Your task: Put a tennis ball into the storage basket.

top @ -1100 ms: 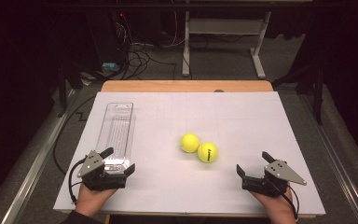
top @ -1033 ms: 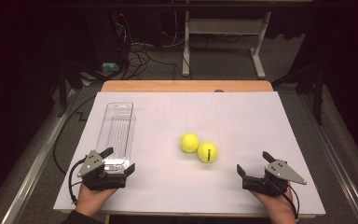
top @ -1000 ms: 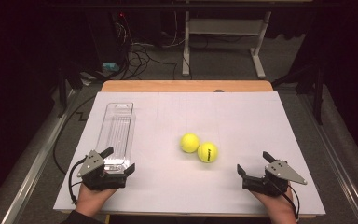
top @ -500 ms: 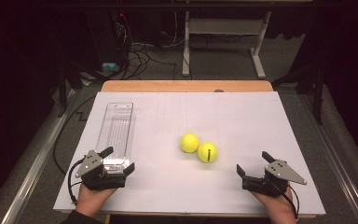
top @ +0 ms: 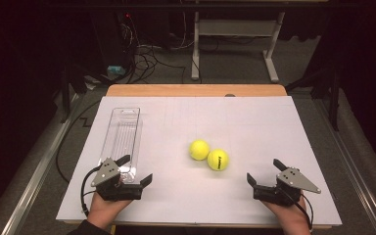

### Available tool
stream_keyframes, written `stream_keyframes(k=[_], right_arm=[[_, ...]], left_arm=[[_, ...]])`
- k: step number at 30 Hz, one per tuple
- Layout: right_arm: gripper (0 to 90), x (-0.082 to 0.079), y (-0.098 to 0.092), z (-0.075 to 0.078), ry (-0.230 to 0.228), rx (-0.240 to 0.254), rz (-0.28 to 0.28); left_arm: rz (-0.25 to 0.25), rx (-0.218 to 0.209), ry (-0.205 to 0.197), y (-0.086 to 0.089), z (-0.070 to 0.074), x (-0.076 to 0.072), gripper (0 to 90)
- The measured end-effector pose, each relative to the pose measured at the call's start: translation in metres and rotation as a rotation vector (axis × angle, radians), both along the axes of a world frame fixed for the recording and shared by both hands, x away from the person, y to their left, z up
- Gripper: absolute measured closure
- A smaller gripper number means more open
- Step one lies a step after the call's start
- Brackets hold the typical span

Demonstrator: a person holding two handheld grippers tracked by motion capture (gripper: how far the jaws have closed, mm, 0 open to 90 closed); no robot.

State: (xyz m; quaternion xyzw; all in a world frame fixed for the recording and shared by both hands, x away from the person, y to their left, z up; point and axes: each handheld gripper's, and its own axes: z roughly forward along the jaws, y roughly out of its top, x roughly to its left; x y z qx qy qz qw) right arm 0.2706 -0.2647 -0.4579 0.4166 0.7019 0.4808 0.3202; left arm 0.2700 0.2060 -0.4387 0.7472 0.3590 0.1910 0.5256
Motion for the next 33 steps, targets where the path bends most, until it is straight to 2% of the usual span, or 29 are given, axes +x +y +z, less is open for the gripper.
stream_keyframes(k=[3, 9, 10, 11, 12, 13, 14, 15, 16, 17, 18, 21, 22, 23, 24, 25, 26, 33], right_arm=[[0.0, 0.0, 0.001, 0.0, 0.002, 0.002, 0.002], [0.0, 0.0, 0.001, 0.001, 0.0, 0.01, 0.005], [0.0, 0.001, 0.001, 0.001, -0.001, 0.013, 0.005], [0.0, 0.001, 0.001, 0.002, 0.001, 0.018, 0.005], [0.0, 0.001, 0.0, 0.002, 0.0, 0.019, 0.007], [0.0, 0.001, 0.0, 0.002, 0.0, 0.019, 0.007], [0.0, 0.001, 0.0, 0.002, 0.001, 0.021, 0.007], [0.0, 0.001, -0.001, 0.002, 0.0, 0.019, 0.008], [0.0, 0.001, -0.001, 0.002, 0.0, 0.019, 0.008], [0.0, 0.001, -0.001, 0.002, 0.0, 0.02, 0.011], [0.0, 0.001, -0.001, 0.002, 0.0, 0.023, 0.011], [0.0, 0.001, -0.002, 0.002, -0.001, 0.023, 0.015], [0.0, 0.001, -0.002, 0.002, -0.004, 0.021, 0.024], [0.0, 0.001, -0.002, 0.002, -0.004, 0.019, 0.027], [0.0, 0.001, -0.002, 0.002, -0.004, 0.018, 0.029], [0.0, 0.001, -0.001, 0.002, -0.003, 0.019, 0.03], [0.0, 0.001, -0.002, 0.002, -0.004, 0.017, 0.032], [0.0, -0.001, -0.005, 0.003, -0.001, 0.024, 0.032]], left_arm=[[-0.014, 0.008, 0.007, -0.008, 0.0, 0.001, 0.6], [-0.062, 0.077, 0.036, -0.026, 0.005, 0.004, 0.8], [-0.062, 0.077, 0.036, -0.026, 0.005, 0.004, 0.8], [-0.064, 0.1, 0.044, -0.029, 0.006, 0.004, 0.8], [-0.075, 0.137, 0.075, -0.035, 0.009, 0.006, 0.9], [-0.075, 0.137, 0.075, -0.035, 0.009, 0.006, 0.9], [-0.094, 0.178, 0.111, -0.041, 0.012, 0.009, 1.0], [-0.101, 0.202, 0.129, -0.045, 0.014, 0.011, 1.0], [-0.101, 0.202, 0.129, -0.045, 0.014, 0.011, 1.0], [-0.106, 0.234, 0.147, -0.049, 0.015, 0.013, 1.0], [-0.125, 0.293, 0.184, -0.056, 0.018, 0.017, 1.0], [-0.143, 0.333, 0.231, -0.063, 0.021, 0.022, 1.0], [-0.153, 0.376, 0.264, -0.07, 0.024, 0.027, 1.0], [-0.153, 0.376, 0.264, -0.07, 0.024, 0.027, 1.0], [-0.168, 0.412, 0.305, -0.075, 0.026, 0.033, 1.0], [-0.168, 0.412, 0.305, -0.075, 0.026, 0.033, 1.0], [-0.172, 0.444, 0.338, -0.081, 0.026, 0.037, 1.0], [-0.184, 0.569, 0.434, -0.094, 0.024, 0.046, 1.1]])
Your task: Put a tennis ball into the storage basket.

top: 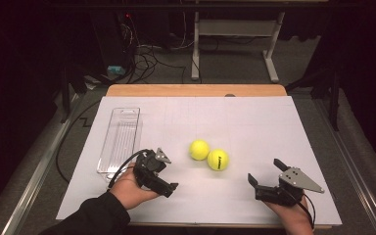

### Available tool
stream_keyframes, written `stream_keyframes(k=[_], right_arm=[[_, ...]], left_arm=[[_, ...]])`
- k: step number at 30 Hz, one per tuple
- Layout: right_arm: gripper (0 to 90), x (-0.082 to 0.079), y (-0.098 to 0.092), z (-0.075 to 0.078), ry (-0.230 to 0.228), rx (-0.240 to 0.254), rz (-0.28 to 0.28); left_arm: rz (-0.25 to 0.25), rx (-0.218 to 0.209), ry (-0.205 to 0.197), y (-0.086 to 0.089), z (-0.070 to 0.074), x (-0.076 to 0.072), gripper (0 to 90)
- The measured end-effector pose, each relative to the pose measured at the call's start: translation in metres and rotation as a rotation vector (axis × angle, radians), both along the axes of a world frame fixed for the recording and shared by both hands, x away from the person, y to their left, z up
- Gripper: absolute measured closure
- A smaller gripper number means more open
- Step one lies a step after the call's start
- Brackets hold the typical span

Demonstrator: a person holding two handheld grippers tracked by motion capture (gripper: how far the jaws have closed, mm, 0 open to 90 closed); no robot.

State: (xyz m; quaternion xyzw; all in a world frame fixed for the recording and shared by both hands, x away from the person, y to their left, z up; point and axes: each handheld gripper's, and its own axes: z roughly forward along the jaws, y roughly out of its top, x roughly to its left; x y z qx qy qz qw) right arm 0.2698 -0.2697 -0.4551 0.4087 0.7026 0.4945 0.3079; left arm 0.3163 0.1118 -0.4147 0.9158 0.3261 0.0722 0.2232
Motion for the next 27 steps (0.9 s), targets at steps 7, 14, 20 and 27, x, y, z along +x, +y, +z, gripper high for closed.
stream_keyframes(k=[7, 14, 20, 27], right_arm=[[0.0, -0.001, -0.001, 0.0, 0.003, 0.003, 0.005], [0.0, -0.002, 0.002, -0.001, 0.011, -0.003, 0.014], [0.0, -0.002, 0.003, -0.002, 0.014, -0.006, 0.019], [0.0, -0.002, 0.003, -0.003, 0.017, -0.006, 0.022]], left_arm=[[-0.027, 0.087, 0.085, -0.009, -0.002, 0.003, 1.3], [-0.034, 0.143, 0.139, -0.013, -0.006, 0.006, 1.5], [-0.04, 0.192, 0.184, -0.017, -0.007, 0.008, 1.5], [-0.053, 0.228, 0.227, -0.02, -0.006, 0.01, 0.8]])
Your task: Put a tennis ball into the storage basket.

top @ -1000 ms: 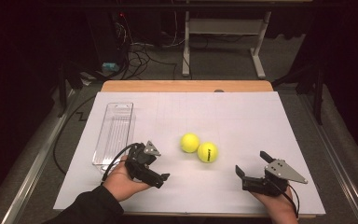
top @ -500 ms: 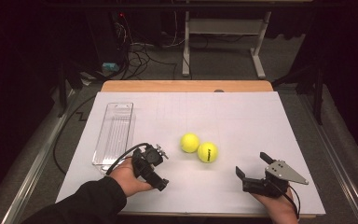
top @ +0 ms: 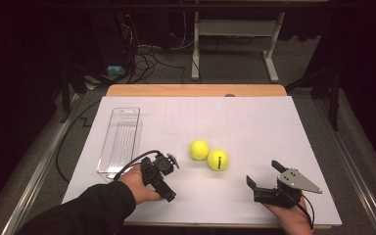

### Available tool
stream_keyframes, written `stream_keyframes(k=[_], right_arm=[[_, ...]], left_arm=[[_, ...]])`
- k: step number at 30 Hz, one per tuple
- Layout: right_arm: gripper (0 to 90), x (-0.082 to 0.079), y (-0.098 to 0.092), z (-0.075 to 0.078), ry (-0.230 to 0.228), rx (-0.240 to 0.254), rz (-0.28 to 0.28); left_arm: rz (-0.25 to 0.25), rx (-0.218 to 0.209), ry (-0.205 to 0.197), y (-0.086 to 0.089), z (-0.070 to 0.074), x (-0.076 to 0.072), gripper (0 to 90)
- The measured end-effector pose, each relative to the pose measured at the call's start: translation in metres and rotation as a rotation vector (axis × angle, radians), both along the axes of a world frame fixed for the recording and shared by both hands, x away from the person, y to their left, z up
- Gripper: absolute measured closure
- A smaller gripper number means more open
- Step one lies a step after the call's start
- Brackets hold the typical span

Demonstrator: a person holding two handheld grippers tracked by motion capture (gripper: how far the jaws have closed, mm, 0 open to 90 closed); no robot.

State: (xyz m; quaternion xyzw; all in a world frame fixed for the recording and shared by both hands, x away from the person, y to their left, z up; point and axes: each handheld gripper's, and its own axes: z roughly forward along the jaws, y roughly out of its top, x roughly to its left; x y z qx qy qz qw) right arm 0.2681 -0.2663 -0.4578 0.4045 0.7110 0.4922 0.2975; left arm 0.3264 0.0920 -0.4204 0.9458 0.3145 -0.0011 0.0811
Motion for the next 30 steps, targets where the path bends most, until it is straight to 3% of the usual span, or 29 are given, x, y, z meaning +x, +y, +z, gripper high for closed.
stream_keyframes(k=[7, 22, 30], right_arm=[[0.0, 0.0, -0.001, 0.001, -0.002, 0.001, 0.001], [0.0, 0.004, 0.012, 0.004, 0.02, -0.018, 0.033], [0.0, 0.023, 0.036, 0.011, 0.062, -0.048, 0.107]], left_arm=[[-0.005, 0.017, 0.027, -0.001, 0.003, -0.001, 0.6], [-0.005, 0.021, 0.024, -0.004, 0.005, -0.003, 0.6], [-0.003, 0.013, 0.024, -0.004, 0.009, -0.003, 0.6]])
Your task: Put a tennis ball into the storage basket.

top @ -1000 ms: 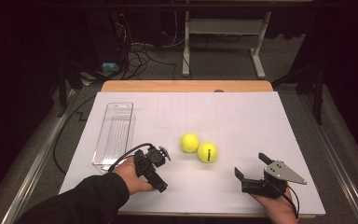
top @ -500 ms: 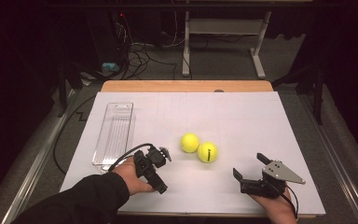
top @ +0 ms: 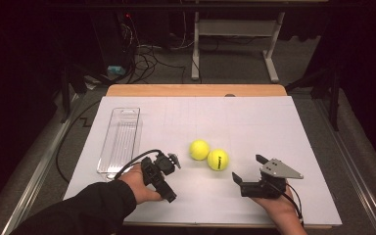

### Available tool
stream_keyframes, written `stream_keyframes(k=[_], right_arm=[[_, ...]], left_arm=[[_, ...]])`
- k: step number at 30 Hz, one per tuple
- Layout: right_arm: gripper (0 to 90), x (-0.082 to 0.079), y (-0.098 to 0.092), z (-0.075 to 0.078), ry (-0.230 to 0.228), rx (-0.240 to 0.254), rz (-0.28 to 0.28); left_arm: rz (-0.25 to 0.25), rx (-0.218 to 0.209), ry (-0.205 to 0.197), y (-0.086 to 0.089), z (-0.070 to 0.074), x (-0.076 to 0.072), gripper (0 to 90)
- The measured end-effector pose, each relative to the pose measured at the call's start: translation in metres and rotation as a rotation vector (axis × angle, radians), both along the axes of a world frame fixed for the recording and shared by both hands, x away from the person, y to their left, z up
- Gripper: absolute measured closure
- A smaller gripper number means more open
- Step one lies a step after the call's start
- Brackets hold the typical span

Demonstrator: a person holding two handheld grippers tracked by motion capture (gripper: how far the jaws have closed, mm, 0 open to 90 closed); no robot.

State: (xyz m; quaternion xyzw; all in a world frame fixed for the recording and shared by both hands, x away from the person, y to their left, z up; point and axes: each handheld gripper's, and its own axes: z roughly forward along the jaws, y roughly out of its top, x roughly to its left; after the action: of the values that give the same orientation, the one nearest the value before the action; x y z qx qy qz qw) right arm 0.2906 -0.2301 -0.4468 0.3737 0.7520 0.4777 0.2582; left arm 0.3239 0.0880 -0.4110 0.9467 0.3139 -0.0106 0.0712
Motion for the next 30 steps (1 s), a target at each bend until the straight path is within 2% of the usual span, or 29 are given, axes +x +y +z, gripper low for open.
stream_keyframes(k=[6, 8, 14, 17, 25, 26, 28, 30], right_arm=[[0.0, 0.013, 0.022, -0.001, 0.025, -0.037, 0.052], [1.9, 0.022, 0.035, -0.004, 0.049, -0.057, 0.08], [7.9, 0.041, 0.054, -0.01, 0.097, -0.114, 0.087], [13.2, 0.049, 0.059, -0.015, 0.119, -0.15, 0.099], [19.9, 0.058, 0.065, -0.023, 0.167, -0.18, 0.118], [19.9, 0.058, 0.065, -0.023, 0.167, -0.18, 0.118], [25.9, 0.059, 0.066, -0.024, 0.169, -0.196, 0.112], [26.2, 0.06, 0.065, -0.024, 0.168, -0.195, 0.112]], left_arm=[[-0.009, -0.005, -0.003, -0.002, 0.0, -0.001, 0.6], [-0.009, -0.009, -0.001, -0.001, 0.0, -0.001, 0.6], [-0.006, -0.015, 0.002, 0.001, 0.003, -0.001, 0.6], [-0.006, -0.018, 0.001, 0.0, 0.004, -0.001, 0.6], [-0.019, -0.012, 0.006, -0.003, 0.003, -0.002, 0.6], [-0.019, -0.012, 0.006, -0.003, 0.003, -0.002, 0.6], [-0.017, -0.013, 0.006, -0.003, 0.004, -0.002, 0.6], [-0.016, -0.016, 0.005, -0.003, 0.004, -0.002, 0.6]])
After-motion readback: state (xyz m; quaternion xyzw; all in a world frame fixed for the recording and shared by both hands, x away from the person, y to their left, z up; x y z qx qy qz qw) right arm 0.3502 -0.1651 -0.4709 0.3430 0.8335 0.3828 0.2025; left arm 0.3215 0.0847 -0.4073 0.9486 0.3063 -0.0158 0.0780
